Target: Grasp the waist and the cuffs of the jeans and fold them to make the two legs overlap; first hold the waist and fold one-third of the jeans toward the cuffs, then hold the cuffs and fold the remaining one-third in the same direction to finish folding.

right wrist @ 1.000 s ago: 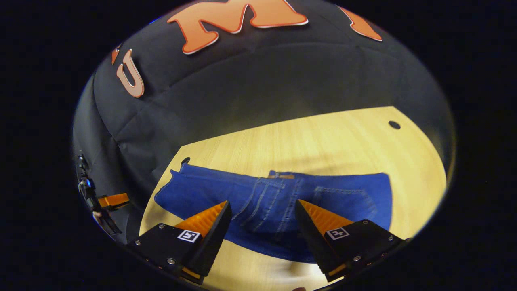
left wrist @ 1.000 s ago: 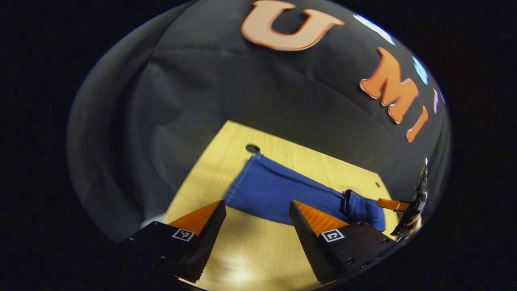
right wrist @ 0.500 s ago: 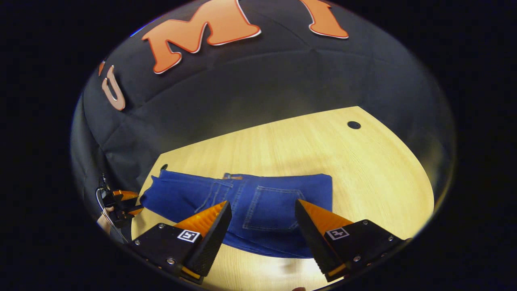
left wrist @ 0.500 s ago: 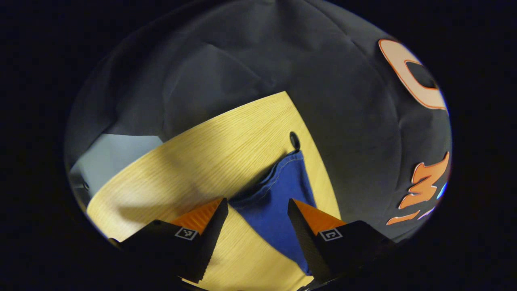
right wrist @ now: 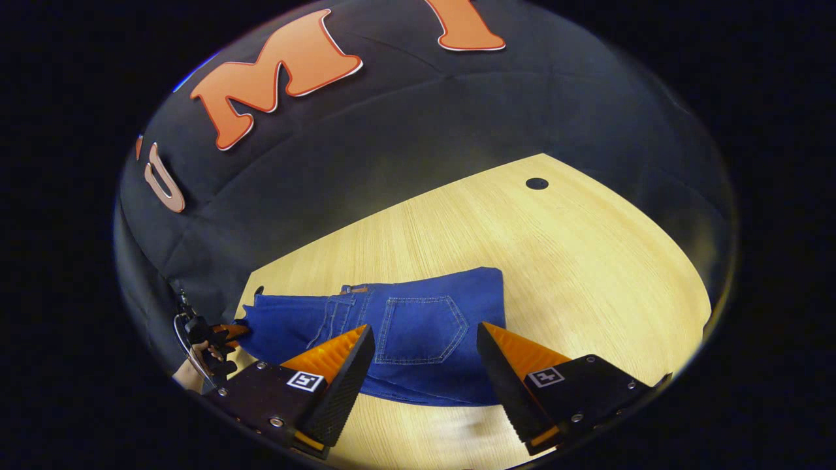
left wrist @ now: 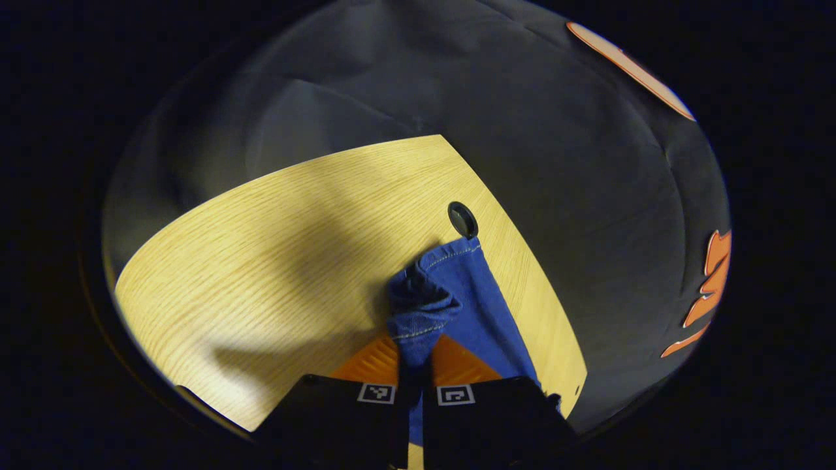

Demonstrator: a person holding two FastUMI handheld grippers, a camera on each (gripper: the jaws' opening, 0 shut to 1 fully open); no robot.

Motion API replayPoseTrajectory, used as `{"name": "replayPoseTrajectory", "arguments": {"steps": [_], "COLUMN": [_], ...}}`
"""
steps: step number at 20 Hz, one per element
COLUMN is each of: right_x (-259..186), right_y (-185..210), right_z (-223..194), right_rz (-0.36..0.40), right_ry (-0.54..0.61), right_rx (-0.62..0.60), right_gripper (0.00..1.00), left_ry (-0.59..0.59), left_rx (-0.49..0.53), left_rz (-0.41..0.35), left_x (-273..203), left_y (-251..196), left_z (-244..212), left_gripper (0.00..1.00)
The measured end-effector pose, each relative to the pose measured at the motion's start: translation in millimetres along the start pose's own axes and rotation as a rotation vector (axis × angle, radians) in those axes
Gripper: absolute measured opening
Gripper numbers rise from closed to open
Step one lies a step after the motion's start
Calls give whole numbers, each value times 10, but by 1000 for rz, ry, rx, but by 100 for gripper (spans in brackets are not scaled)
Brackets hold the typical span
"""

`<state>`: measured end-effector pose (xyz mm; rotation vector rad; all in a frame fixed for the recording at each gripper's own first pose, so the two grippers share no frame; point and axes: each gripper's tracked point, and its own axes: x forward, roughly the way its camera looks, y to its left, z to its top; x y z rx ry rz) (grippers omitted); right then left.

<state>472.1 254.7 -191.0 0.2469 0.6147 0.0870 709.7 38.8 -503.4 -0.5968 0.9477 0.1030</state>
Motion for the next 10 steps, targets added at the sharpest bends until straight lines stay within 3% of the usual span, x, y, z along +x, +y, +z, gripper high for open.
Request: {"name": "replayPoseTrajectory", "arguments": {"steps": [1,6,10], "right_x": [7,14,20], "right_y": [-4,-68,-97], "right_z": [6,58,160], "right_rz": [1,6,32], "right_ry": [1,-14,-35], "right_rx": [3,21,46], "right_gripper": [98,98,98], "left_ry": [-18,-112,-145], "left_rx": [15,101,164], "left_rz": [-15,-88,-177], "left_x": [-40,-551,-978], "left_y": [-85,-653,-1435], "left_z": [33,130,-71], "left_gripper": [3,2,2]}}
